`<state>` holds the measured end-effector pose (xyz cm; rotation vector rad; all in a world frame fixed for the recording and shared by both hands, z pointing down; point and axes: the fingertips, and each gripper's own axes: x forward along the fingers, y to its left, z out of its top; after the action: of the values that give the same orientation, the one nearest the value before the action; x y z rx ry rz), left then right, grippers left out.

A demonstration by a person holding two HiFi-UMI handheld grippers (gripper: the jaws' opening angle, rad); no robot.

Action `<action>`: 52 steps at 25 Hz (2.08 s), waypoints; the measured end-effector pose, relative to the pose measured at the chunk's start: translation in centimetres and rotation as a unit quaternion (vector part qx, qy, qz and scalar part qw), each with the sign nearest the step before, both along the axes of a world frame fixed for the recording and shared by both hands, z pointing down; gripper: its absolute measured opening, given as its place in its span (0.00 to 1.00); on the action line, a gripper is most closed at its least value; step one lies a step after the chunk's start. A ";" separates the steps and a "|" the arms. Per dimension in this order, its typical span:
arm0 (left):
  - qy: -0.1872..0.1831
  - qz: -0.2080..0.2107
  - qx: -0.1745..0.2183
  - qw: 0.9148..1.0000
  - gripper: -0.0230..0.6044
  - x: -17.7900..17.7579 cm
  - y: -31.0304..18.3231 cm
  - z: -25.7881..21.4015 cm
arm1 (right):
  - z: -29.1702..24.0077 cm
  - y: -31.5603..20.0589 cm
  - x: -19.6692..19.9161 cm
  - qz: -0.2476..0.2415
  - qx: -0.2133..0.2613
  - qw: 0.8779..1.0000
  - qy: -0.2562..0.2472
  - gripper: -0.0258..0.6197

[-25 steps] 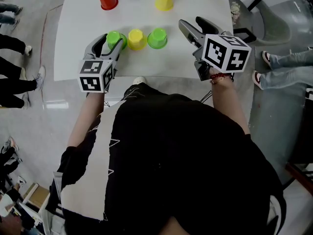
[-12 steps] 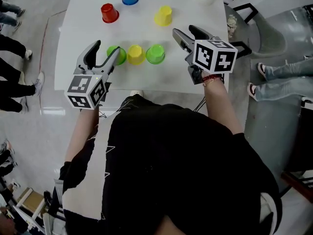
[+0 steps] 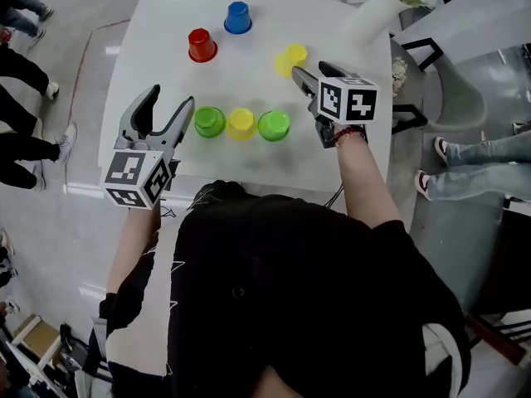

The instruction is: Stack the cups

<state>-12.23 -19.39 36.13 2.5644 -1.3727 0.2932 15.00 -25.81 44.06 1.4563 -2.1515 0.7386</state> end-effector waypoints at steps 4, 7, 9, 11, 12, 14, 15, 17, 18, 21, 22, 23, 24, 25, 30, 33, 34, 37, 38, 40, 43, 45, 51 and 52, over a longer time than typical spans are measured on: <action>0.002 -0.006 -0.008 1.000 0.52 -0.9 -0.8 0.5 | 0.7 -1.7 -0.6 -0.002 -0.007 1.000 0.007 0.50; -0.001 -0.005 -0.012 1.000 0.52 -1.5 -1.5 0.8 | 0.9 -2.9 -1.3 -0.003 -0.008 1.000 0.012 0.52; 0.000 -0.007 -0.013 1.000 0.52 -1.8 -2.1 1.0 | 1.1 -3.5 -1.6 -0.003 -0.010 1.000 0.018 0.52; 0.001 -0.008 -0.014 1.000 0.52 -2.1 -2.7 1.1 | 1.1 -4.1 -1.8 -0.003 -0.005 1.000 0.025 0.52; 0.000 -0.007 -0.013 1.000 0.52 -2.2 -3.0 1.1 | 0.9 -4.4 -2.0 -0.004 0.000 1.000 0.027 0.52; -0.002 -0.006 -0.008 1.000 0.52 -2.3 -3.6 0.8 | 0.9 -4.8 -2.1 -0.002 0.004 1.000 0.030 0.50; -0.002 -0.005 -0.006 1.000 0.52 -2.3 -3.8 0.7 | 0.9 -4.9 -2.0 -0.001 0.004 0.999 0.032 0.48; -0.002 -0.004 -0.004 1.000 0.52 -2.2 -4.2 0.6 | 1.1 -5.1 -1.8 0.004 0.002 0.999 0.034 0.43; -0.001 -0.003 -0.004 1.000 0.52 -2.2 -4.3 0.7 | 1.2 -5.1 -1.8 0.007 0.002 0.999 0.034 0.41; 0.004 -0.004 -0.011 1.000 0.52 -2.4 -4.5 1.1 | 1.3 -5.3 -1.7 0.012 0.001 0.999 0.031 0.41; 0.005 -0.004 -0.013 1.000 0.52 -2.4 -4.6 1.3 | 1.4 -5.3 -1.7 0.013 0.001 0.999 0.030 0.41; 0.005 -0.003 -0.015 1.000 0.52 -2.4 -4.7 1.4 | 1.4 -5.3 -1.8 0.014 0.000 0.999 0.030 0.41; 0.005 -0.003 -0.016 1.000 0.51 -2.4 -4.7 1.4 | 1.4 -5.2 -1.8 0.015 -0.002 0.999 0.029 0.40; 0.004 -0.002 -0.016 1.000 0.51 -2.3 -4.7 1.4 | 1.4 -5.0 -1.8 0.017 -0.004 0.999 0.028 0.40; 0.004 -0.002 -0.010 1.000 0.51 -2.1 -4.7 0.9 | -0.2 -3.8 -2.0 0.013 0.000 1.000 0.012 0.40; 0.007 -0.002 -0.004 1.000 0.51 -1.7 -4.6 0.5 | -1.6 -2.5 -2.3 0.007 0.007 1.000 -0.009 0.40; 0.007 -0.001 -0.002 1.000 0.51 -1.5 -4.4 0.4 | -2.1 -2.0 -2.5 0.005 0.010 1.000 -0.017 0.40; 0.006 0.000 0.003 1.000 0.51 -0.8 -3.8 0.0 | -3.8 -0.3 -3.1 -0.010 0.017 0.999 -0.034 0.40; 0.006 0.000 0.004 1.000 0.51 -0.6 -3.5 -0.1 | -4.4 0.2 -3.3 -0.016 0.022 0.999 -0.038 0.39; 0.004 -0.001 0.005 1.000 0.51 -0.2 -2.9 -0.2 | -5.7 1.4 -3.7 -0.030 0.031 0.998 -0.044 0.39; 0.002 0.000 0.003 1.000 0.51 0.4 -1.7 -0.3 | -7.5 3.2 -4.9 -0.055 0.040 0.996 -0.058 0.40; 0.001 0.000 0.004 1.000 0.51 0.7 -1.0 -0.4 | -8.5 4.3 -5.8 -0.075 0.042 0.994 -0.065 0.40; 0.003 -0.004 0.005 1.000 0.51 1.4 1.0 -0.6 | -9.8 7.1 -7.7 -0.122 0.044 0.990 -0.058 0.39; 0.002 -0.004 0.006 1.000 0.51 1.5 1.4 -0.7 | -9.8 7.4 -8.0 -0.128 0.045 0.989 -0.053 0.39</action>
<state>-10.73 -18.03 35.43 2.5666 -1.3882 0.2789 7.02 -18.40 34.24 1.1737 -2.4236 0.6458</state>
